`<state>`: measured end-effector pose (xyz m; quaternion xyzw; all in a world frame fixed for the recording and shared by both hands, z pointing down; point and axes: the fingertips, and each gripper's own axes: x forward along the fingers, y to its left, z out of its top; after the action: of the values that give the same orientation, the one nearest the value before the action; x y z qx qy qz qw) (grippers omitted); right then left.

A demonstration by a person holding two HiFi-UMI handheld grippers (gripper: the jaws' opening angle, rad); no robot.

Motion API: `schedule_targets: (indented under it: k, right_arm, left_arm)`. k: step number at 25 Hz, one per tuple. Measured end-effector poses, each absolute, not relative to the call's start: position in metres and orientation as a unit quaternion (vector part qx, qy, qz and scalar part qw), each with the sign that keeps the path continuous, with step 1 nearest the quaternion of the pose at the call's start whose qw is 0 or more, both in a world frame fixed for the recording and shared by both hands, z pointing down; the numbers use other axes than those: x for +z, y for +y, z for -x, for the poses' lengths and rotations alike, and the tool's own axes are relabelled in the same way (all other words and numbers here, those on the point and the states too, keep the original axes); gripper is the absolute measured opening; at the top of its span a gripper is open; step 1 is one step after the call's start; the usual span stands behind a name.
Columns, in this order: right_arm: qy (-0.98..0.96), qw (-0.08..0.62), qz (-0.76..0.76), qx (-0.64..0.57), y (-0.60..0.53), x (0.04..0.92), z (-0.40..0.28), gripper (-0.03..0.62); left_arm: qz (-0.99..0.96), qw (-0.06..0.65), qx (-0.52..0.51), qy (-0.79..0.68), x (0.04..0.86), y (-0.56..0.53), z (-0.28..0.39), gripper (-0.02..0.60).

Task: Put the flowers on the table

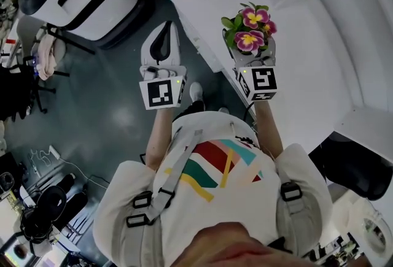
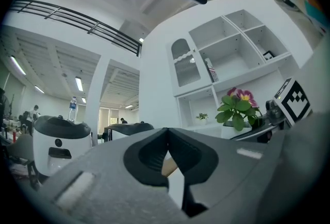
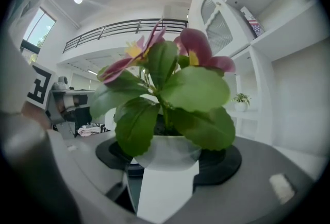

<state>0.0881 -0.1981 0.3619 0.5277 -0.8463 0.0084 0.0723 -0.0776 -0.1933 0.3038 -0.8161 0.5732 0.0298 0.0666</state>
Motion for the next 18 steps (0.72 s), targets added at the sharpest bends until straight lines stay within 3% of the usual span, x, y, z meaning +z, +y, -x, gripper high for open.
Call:
schedule_targets:
  k: [18]
  right_arm:
    - [-0.858,0.152,-0.490,-0.003,-0.346,0.435,-0.015,0.331]
  left_arm:
    - [0.787,0.037,0.012,0.615,0.339,-0.251,0.172,0.002]
